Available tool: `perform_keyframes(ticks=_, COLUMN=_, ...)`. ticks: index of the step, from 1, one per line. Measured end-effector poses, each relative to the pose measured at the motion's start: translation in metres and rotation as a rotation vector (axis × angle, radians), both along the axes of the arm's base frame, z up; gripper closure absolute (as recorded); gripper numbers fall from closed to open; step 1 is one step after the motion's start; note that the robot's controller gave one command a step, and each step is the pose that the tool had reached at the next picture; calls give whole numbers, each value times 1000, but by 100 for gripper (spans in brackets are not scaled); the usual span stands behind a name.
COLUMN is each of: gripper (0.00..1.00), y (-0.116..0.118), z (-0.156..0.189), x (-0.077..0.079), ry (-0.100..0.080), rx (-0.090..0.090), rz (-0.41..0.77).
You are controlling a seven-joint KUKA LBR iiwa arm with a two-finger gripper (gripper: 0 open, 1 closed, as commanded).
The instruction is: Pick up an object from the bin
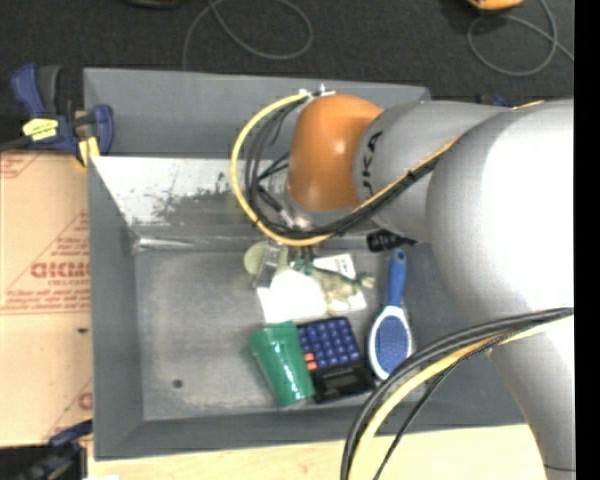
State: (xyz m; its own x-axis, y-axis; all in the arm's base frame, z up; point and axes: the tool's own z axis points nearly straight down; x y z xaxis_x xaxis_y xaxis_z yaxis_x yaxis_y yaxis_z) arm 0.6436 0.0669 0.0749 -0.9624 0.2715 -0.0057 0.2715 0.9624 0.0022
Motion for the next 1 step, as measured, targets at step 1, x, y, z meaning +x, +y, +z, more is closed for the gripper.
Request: perform_keyframes(ticks=1, gripper=100, y=-1, z=11, x=-2, ry=9, rx=-1, rz=-1)
